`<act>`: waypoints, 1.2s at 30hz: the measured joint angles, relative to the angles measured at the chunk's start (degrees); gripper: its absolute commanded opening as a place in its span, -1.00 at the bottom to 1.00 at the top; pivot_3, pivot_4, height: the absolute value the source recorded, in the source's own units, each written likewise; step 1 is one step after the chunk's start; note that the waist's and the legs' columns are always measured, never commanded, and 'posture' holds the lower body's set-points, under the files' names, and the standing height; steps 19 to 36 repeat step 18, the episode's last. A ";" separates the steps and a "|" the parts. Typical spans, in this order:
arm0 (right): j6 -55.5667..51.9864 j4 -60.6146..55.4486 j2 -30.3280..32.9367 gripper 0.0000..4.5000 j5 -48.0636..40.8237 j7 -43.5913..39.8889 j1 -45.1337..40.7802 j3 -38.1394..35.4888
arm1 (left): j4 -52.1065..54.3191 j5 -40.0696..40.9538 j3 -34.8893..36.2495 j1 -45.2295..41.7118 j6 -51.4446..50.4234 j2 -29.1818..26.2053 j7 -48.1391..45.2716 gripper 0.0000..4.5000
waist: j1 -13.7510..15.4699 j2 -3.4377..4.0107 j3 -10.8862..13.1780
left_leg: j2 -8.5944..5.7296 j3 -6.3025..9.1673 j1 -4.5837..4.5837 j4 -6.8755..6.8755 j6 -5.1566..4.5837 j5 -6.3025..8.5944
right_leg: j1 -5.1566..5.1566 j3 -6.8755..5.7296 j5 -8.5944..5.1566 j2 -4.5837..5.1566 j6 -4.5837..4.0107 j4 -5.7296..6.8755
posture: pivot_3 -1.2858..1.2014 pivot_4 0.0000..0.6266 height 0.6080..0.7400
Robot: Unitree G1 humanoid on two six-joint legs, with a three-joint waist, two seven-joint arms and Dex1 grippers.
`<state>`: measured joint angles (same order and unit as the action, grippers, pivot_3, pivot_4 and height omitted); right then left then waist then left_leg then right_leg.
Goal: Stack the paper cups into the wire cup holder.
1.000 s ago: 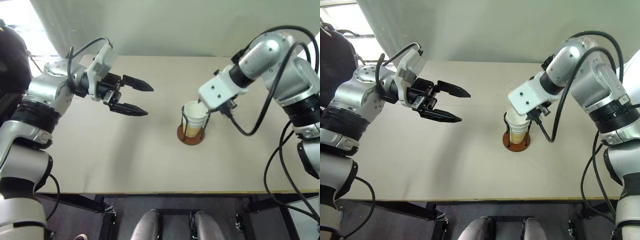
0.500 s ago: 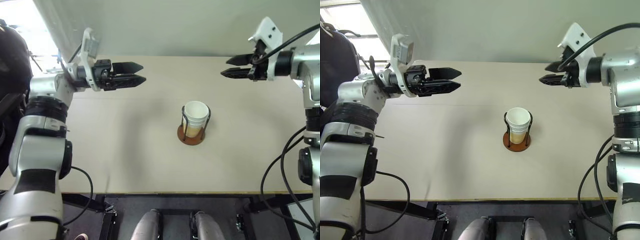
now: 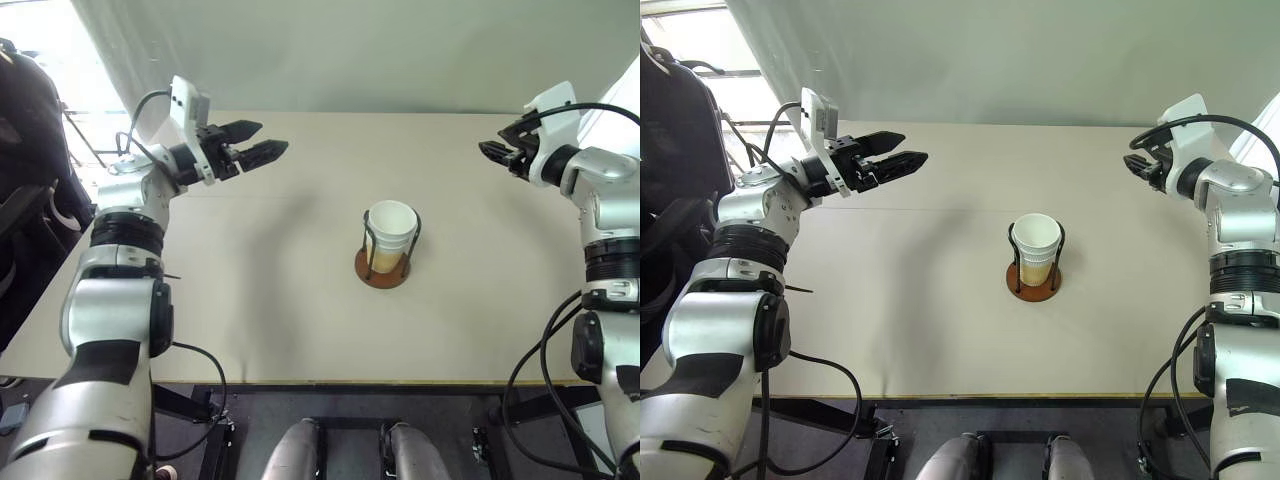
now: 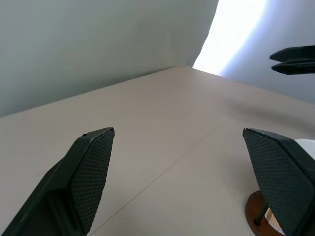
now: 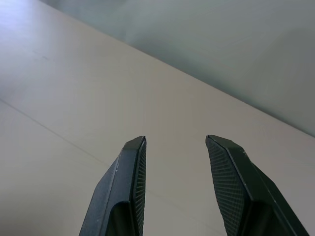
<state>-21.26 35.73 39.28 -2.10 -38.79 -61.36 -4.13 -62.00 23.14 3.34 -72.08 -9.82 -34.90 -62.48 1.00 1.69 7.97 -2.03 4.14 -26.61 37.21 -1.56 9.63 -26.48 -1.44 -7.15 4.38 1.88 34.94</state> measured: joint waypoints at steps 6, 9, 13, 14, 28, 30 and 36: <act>-0.64 0.04 -3.35 -0.16 -1.44 4.53 0.68 -1.44 | 2.87 -3.07 0.85 1.83 2.16 1.30 3.13 1.00 | -0.02 0.00 0.00 | 0.02 -0.03 0.20 -0.12 0.10 -0.15 | 0.04 0.02 0.13 0.00 -0.16 0.03 | 0.03 -0.52 1.00; -1.80 0.05 -3.51 -0.16 -2.58 6.42 0.74 -2.76 | 5.70 -4.88 0.82 4.29 2.86 1.33 4.19 1.00 | 0.02 0.01 0.00 | 0.02 -0.01 0.19 -0.13 0.13 -0.19 | 0.04 0.01 0.16 -0.02 -0.21 0.02 | 0.03 -0.52 1.00; -2.71 0.06 -3.79 -0.16 -4.41 8.46 0.71 -5.37 | 8.72 -6.31 0.89 5.63 3.13 1.16 5.80 1.00 | 0.07 0.00 0.00 | 0.02 0.00 0.18 -0.12 0.14 -0.19 | 0.05 0.01 0.19 -0.03 -0.24 0.02 | 0.03 -0.52 1.00; -2.78 0.06 -3.81 -0.16 -4.55 8.66 0.72 -5.68 | 9.68 -6.52 1.01 5.69 3.13 1.00 6.40 1.00 | 0.06 0.00 0.00 | 0.01 -0.01 0.19 -0.13 0.15 -0.19 | 0.05 0.00 0.20 -0.03 -0.26 0.01 | 0.03 -0.52 1.00; -2.58 0.05 -3.81 -0.16 -4.69 9.90 0.77 -6.24 | 12.10 -6.53 2.75 5.98 2.57 0.52 7.79 1.00 | 0.04 0.00 0.00 | 0.04 -0.02 0.22 -0.13 0.17 -0.18 | 0.05 0.00 0.21 -0.03 -0.27 0.03 | 0.03 -0.52 1.00; -2.58 0.05 -3.81 -0.16 -4.69 9.90 0.77 -6.24 | 12.10 -6.53 2.75 5.98 2.57 0.52 7.79 1.00 | 0.04 0.00 0.00 | 0.04 -0.02 0.22 -0.13 0.17 -0.18 | 0.05 0.00 0.21 -0.03 -0.27 0.03 | 0.03 -0.52 1.00; -2.58 0.05 -3.81 -0.16 -4.69 9.90 0.77 -6.24 | 12.10 -6.53 2.75 5.98 2.57 0.52 7.79 1.00 | 0.04 0.00 0.00 | 0.04 -0.02 0.22 -0.13 0.17 -0.18 | 0.05 0.00 0.21 -0.03 -0.27 0.03 | 0.03 -0.52 1.00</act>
